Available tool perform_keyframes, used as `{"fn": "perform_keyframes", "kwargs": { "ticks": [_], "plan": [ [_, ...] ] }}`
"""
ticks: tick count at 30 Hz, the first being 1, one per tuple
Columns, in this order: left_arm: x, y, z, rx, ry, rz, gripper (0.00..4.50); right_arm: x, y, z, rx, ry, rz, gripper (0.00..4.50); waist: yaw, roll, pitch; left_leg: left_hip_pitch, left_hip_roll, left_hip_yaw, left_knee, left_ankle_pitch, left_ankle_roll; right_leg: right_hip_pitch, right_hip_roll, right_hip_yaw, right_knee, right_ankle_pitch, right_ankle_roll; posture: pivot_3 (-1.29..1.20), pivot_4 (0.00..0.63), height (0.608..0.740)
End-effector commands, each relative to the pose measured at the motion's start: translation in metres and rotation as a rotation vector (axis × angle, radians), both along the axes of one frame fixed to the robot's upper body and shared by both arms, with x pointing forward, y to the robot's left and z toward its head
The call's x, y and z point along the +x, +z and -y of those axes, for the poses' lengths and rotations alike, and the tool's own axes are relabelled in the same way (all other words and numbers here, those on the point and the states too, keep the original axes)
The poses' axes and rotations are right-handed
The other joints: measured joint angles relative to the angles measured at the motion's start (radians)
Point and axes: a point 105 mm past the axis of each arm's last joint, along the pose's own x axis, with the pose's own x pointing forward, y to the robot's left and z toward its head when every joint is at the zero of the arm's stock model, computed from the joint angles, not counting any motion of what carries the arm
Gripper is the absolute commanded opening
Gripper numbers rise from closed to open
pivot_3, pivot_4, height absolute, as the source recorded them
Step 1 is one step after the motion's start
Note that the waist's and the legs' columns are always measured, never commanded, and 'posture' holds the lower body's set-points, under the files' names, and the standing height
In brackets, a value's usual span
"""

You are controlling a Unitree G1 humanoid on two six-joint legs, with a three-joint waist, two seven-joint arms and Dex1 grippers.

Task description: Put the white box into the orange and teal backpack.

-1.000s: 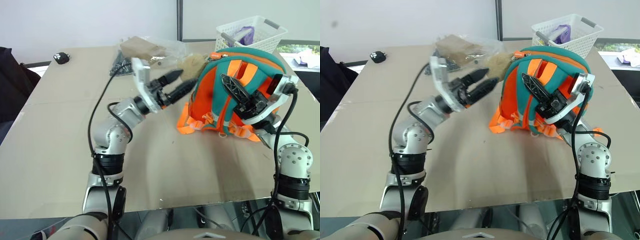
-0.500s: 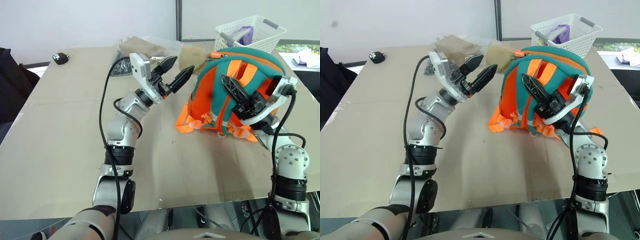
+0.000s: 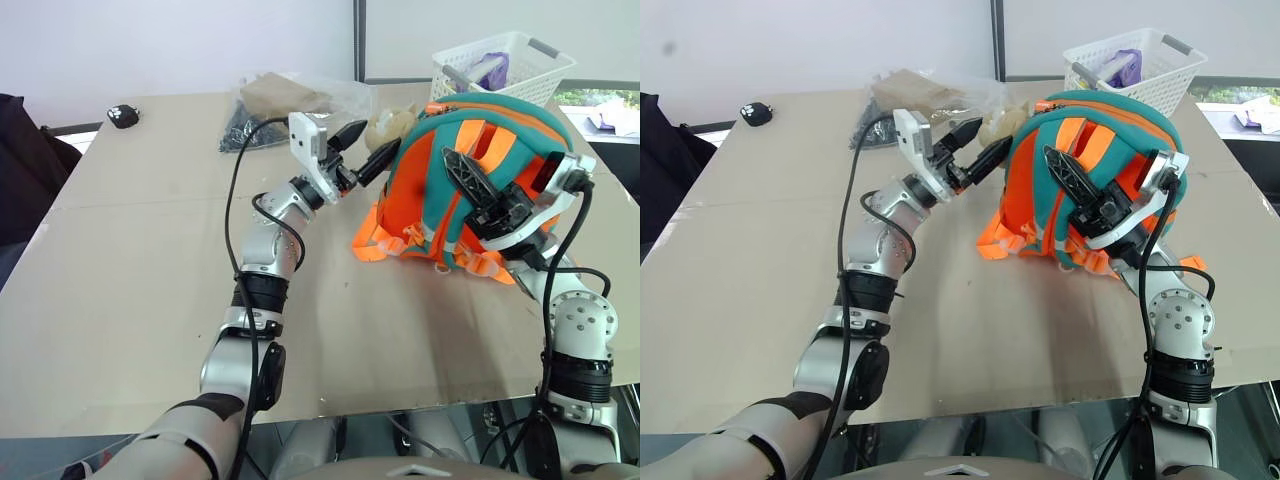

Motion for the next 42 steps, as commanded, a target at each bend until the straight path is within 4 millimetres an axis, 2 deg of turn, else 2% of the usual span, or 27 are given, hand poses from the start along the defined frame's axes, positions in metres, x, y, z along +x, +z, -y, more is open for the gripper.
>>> {"fn": "perform_keyframes", "kwargs": {
  "ticks": [1, 6, 9, 11, 13, 15, 17, 20, 23, 24, 26, 28, 30, 31, 33, 34, 35, 36, 38, 40, 41, 42],
  "plan": [
    [-0.004, 0.013, 0.005, -0.026, -0.044, 0.023, 3.62, -0.008, 0.009, -0.002, 0.006, 0.009, 0.056, 0.0, 0.0, 0.0, 0.0, 0.0, 0.0, 0.0, 0.0, 0.0, 0.0, 0.0, 0.0, 0.0, 0.0, 0.0, 0.0, 0.0, 0.15, 0.74],
    [-0.004, 0.014, -0.005, -0.052, -0.031, 0.008, 1.43, -0.009, 0.009, -0.002, 0.01, 0.006, 0.055, 0.0, 0.0, 0.0, 0.0, 0.0, 0.0, 0.0, 0.0, 0.0, 0.0, 0.0, 0.0, 0.0, 0.0, 0.0, 0.0, 0.0, 0.15, 0.74],
    [-0.001, 0.019, -0.025, -0.072, 0.026, 0.007, 0.25, -0.008, 0.008, -0.001, 0.012, 0.0, 0.05, 0.0, -0.003, 0.0, 0.0, 0.0, 0.0, 0.0, 0.0, 0.0, 0.0, 0.0, 0.0, 0.0, 0.0, 0.0, 0.0, 0.0, 0.15, 0.74],
    [0.001, 0.019, -0.038, -0.071, 0.062, -0.003, 0.12, -0.009, 0.007, -0.001, 0.013, -0.002, 0.048, 0.0, -0.006, 0.0, 0.0, 0.0, 0.0, 0.0, 0.0, 0.0, 0.0, 0.0, 0.0, 0.0, 0.0, 0.0, 0.0, 0.0, 0.15, 0.74],
    [0.011, 0.001, -0.052, -0.004, 0.164, -0.072, 0.12, -0.009, 0.007, -0.001, 0.013, -0.005, 0.048, 0.0, -0.005, 0.0, 0.0, 0.0, 0.0, 0.0, 0.0, 0.0, 0.0, 0.0, 0.0, 0.001, 0.001, 0.0, 0.0, 0.0, 0.15, 0.74],
    [0.014, -0.026, -0.053, 0.113, 0.218, -0.107, 0.12, -0.009, 0.007, 0.0, 0.014, -0.014, 0.05, 0.0, -0.006, 0.0, 0.0, 0.001, 0.0, 0.0, -0.001, 0.0, 0.0, 0.0, 0.0, 0.001, 0.001, 0.0, 0.0, 0.0, 0.15, 0.74],
    [0.018, -0.063, -0.047, 0.295, 0.274, -0.162, 0.12, -0.009, 0.007, 0.0, 0.022, -0.024, 0.048, 0.0, -0.003, 0.0, -0.001, 0.001, 0.0, 0.0, -0.001, 0.0, 0.0, 0.0, 0.001, 0.001, 0.0, 0.0, 0.0, 0.0, 0.15, 0.74],
    [0.006, -0.118, -0.037, 0.575, 0.224, -0.247, 0.12, -0.01, 0.008, -0.001, 0.027, -0.026, 0.048, 0.0, 0.0, 0.0, -0.001, 0.001, -0.001, 0.0, 0.0, 0.0, 0.0, 0.0, 0.0, 0.0, 0.0, 0.0, 0.0, 0.0, 0.15, 0.74],
    [-0.008, -0.158, -0.035, 0.772, 0.172, -0.315, 0.12, -0.011, 0.007, -0.002, 0.025, -0.026, 0.046, 0.0, 0.001, -0.002, -0.003, 0.001, 0.0, -0.002, 0.0, 0.0, 0.0, 0.0, 0.0, 0.0, 0.0, 0.0, 0.0, 0.0, 0.15, 0.74],
    [-0.009, -0.16, -0.034, 0.781, 0.175, -0.322, 0.12, -0.011, 0.007, -0.001, 0.024, -0.03, 0.045, 0.0, 0.001, -0.001, -0.007, 0.001, 0.0, -0.002, -0.001, 0.0, 0.0, 0.001, 0.0, 0.0, 0.0, 0.0, 0.0, 0.0, 0.15, 0.74],
    [-0.005, -0.138, -0.026, 0.631, 0.18, -0.316, 0.12, -0.01, 0.008, 0.001, 0.023, -0.039, 0.045, 0.0, 0.002, 0.001, -0.009, 0.003, 0.0, -0.001, -0.001, 0.0, 0.0, 0.003, -0.001, 0.001, 0.0, 0.0, 0.0, 0.0, 0.15, 0.74],
    [0.0, -0.114, -0.029, 0.514, 0.204, -0.284, 1.14, -0.01, 0.007, 0.001, 0.019, -0.036, 0.044, 0.0, 0.003, 0.001, -0.009, 0.004, 0.0, -0.002, -0.001, 0.0, 0.0, 0.004, -0.001, 0.001, -0.001, 0.0, 0.0, 0.0, 0.15, 0.74],
    [0.0, -0.097, -0.037, 0.44, 0.222, -0.256, 1.95, -0.011, 0.002, -0.001, -0.011, -0.003, 0.031, 0.0, 0.003, 0.001, -0.009, 0.003, 0.0, -0.002, -0.001, 0.0, 0.0, 0.004, -0.001, 0.001, -0.001, 0.0, 0.0, 0.0, 0.15, 0.74],
    [-0.001, -0.092, -0.042, 0.418, 0.234, -0.236, 2.49, -0.011, -0.001, -0.001, -0.034, -0.003, 0.025, 0.0, 0.003, 0.001, -0.009, 0.003, 0.0, -0.002, -0.001, 0.0, 0.0, 0.003, -0.001, 0.001, -0.001, 0.0, 0.0, 0.0, 0.15, 0.74],
    [-0.015, -0.085, -0.051, 0.381, 0.192, -0.222, 3.59, -0.015, -0.007, 0.001, -0.078, 0.017, 0.01, 0.78, 0.001, 0.001, -0.009, 0.003, 0.0, -0.002, -0.001, 0.0, 0.0, 0.003, -0.001, 0.001, -0.001, 0.0, 0.0, 0.0, 0.15, 0.74],
    [-0.023, -0.084, -0.055, 0.373, 0.16, -0.216, 3.9, -0.017, -0.01, 0.002, -0.107, 0.028, 0.008, 1.04, -0.003, 0.001, -0.009, 0.003, 0.0, -0.002, -0.001, 0.0, 0.0, 0.003, -0.001, 0.001, -0.001, 0.0, 0.0, 0.0, 0.15, 0.74],
    [-0.032, -0.084, -0.059, 0.37, 0.132, -0.222, 4.44, -0.02, -0.014, 0.005, -0.144, 0.032, 0.007, 1.55, -0.004, 0.001, -0.009, 0.003, 0.0, -0.002, -0.002, 0.0, 0.0, 0.002, -0.001, 0.002, -0.001, 0.0, 0.0, 0.0, 0.15, 0.74],
    [-0.038, -0.085, -0.062, 0.371, 0.117, -0.226, 4.5, -0.022, -0.017, 0.006, -0.169, 0.033, 0.007, 2.0, -0.004, 0.001, -0.009, 0.002, 0.0, -0.002, -0.002, 0.0, 0.0, 0.002, -0.001, 0.002, -0.001, 0.0, 0.0, 0.0, 0.15, 0.74],
    [-0.056, -0.086, -0.08, 0.369, 0.106, -0.236, 4.5, -0.028, -0.031, 0.018, -0.277, 0.011, -0.01, 3.01, -0.001, 0.001, -0.009, 0.002, 0.0, -0.002, -0.002, 0.0, 0.0, 0.002, -0.001, 0.002, -0.001, 0.0, 0.0, 0.0, 0.15, 0.74],
    [-0.073, -0.088, -0.096, 0.369, 0.094, -0.261, 4.5, -0.035, -0.047, 0.033, -0.395, -0.022, -0.024, 3.98, 0.002, 0.001, -0.009, 0.002, 0.0, -0.002, -0.002, 0.0, 0.0, 0.002, -0.001, 0.002, -0.001, 0.0, 0.0, 0.0, 0.15, 0.74],
    [-0.085, -0.095, -0.106, 0.411, 0.105, -0.276, 4.5, -0.04, -0.057, 0.045, -0.459, -0.066, -0.037, 4.41, 0.004, 0.001, -0.009, 0.002, 0.0, -0.002, -0.002, 0.0, 0.0, 0.002, -0.001, 0.002, -0.002, 0.0, 0.0, 0.0, 0.15, 0.74],
    [-0.097, -0.107, -0.115, 0.456, 0.111, -0.323, 4.5, -0.05, -0.07, 0.056, -0.533, -0.061, -0.071, 4.47, 0.006, 0.001, -0.009, 0.002, 0.0, -0.002, -0.002, 0.0, 0.001, 0.003, -0.001, 0.002, -0.003, 0.0, 0.0, 0.0, 0.15, 0.74]
  ]
}}
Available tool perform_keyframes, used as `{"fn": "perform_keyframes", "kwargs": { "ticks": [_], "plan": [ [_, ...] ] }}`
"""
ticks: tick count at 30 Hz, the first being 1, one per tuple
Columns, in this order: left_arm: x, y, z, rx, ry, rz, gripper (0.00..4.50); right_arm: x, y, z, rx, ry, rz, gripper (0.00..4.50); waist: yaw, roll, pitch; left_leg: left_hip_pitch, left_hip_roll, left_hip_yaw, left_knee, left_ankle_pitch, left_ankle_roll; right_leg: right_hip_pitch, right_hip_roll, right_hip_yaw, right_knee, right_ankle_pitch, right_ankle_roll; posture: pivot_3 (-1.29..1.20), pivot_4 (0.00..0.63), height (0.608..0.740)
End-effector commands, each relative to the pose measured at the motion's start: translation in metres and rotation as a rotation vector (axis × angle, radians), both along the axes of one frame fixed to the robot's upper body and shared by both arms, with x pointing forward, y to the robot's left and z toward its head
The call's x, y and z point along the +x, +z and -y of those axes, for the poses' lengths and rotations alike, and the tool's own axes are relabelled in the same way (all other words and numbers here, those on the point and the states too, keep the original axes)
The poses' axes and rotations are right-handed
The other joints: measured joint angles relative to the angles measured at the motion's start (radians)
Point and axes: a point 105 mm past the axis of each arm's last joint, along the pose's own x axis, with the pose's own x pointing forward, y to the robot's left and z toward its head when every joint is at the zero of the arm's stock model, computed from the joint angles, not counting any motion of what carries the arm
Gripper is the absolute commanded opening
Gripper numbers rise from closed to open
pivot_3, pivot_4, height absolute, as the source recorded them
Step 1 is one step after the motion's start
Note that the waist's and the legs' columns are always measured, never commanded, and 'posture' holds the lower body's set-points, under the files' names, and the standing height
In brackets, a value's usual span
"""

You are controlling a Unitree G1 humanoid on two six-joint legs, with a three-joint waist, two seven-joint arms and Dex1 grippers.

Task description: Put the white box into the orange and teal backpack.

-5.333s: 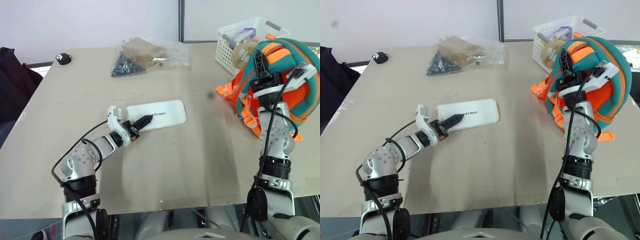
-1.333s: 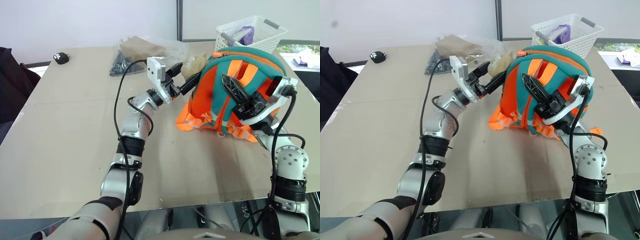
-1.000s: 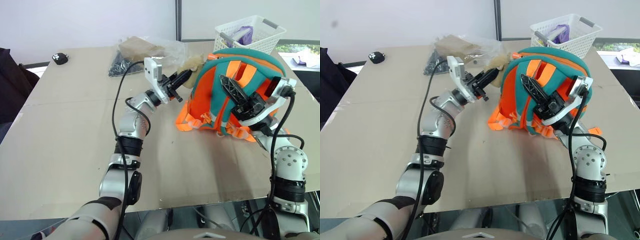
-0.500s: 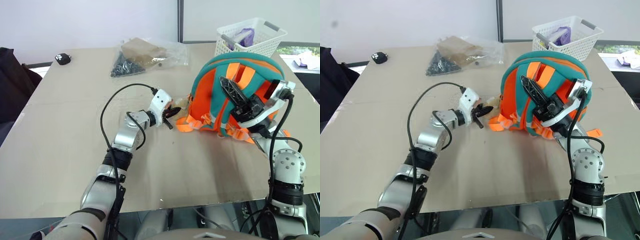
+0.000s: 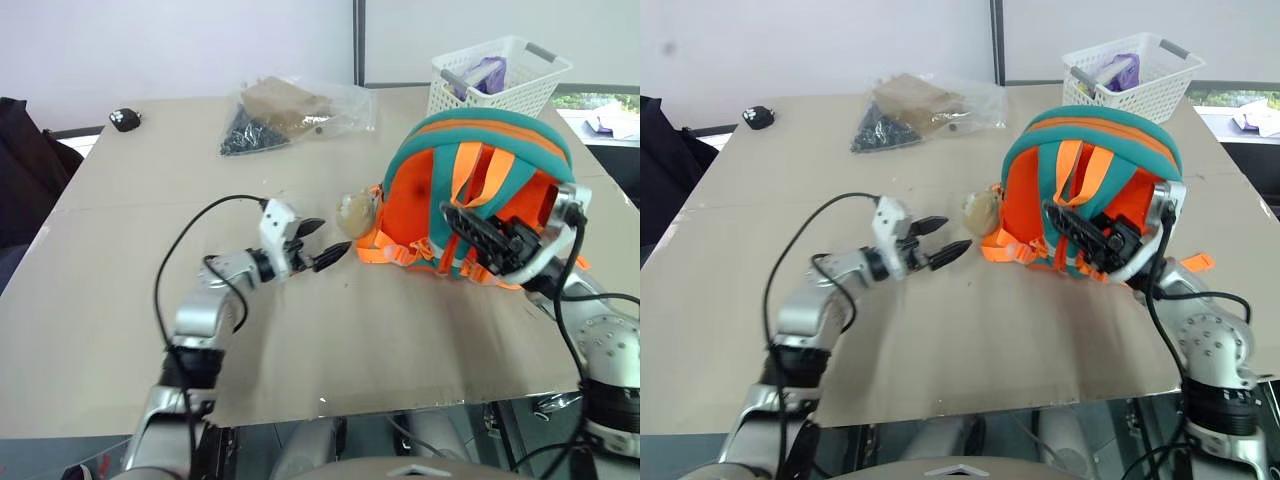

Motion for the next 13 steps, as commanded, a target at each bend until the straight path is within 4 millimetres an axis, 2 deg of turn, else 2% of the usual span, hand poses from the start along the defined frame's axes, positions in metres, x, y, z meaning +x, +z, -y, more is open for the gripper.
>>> {"fn": "perform_keyframes", "kwargs": {
  "ticks": [1, 3, 6, 10, 13],
  "plan": [
    [-0.034, -0.006, -0.021, 0.077, -0.007, -0.042, 4.5, -0.028, -0.017, 0.025, -0.166, 0.01, -0.009, 4.47, 0.005, 0.001, 0.0, 0.0, 0.0, 0.0, 0.0, 0.0, 0.0, 0.0, 0.0, 0.0, 0.0, 0.0, 0.0, 0.0, 0.15, 0.74],
    [-0.056, -0.019, -0.023, 0.119, -0.027, -0.1, 4.5, -0.044, -0.032, 0.031, -0.211, 0.041, -0.072, 4.47, 0.015, 0.001, 0.001, 0.001, 0.0, 0.001, -0.001, -0.001, 0.001, 0.001, 0.0, 0.001, -0.001, 0.0, 0.0, 0.0, 0.15, 0.74],
    [-0.08, -0.035, -0.02, 0.166, -0.011, -0.121, 4.5, -0.053, -0.06, 0.04, -0.327, -0.021, -0.056, 4.47, 0.024, 0.0, 0.002, 0.004, 0.0, 0.002, 0.0, -0.001, 0.002, 0.005, 0.0, 0.002, -0.002, 0.0, 0.0, 0.0, 0.15, 0.74],
    [-0.098, -0.038, -0.012, 0.108, 0.042, -0.107, 4.5, -0.06, -0.102, 0.055, -0.48, -0.119, -0.01, 4.47, 0.038, 0.0, 0.002, 0.01, 0.001, 0.002, -0.001, -0.002, 0.003, 0.012, 0.0, 0.0, -0.005, 0.0, 0.001, 0.0, 0.15, 0.74],
    [-0.107, -0.042, -0.007, 0.11, 0.046, -0.104, 4.5, -0.062, -0.118, 0.061, -0.536, -0.149, 0.01, 4.47, 0.041, 0.0, 0.002, 0.011, 0.001, 0.003, -0.001, -0.002, 0.003, 0.013, 0.0, 0.001, -0.006, 0.0, 0.001, 0.0, 0.15, 0.74]
  ]
}}
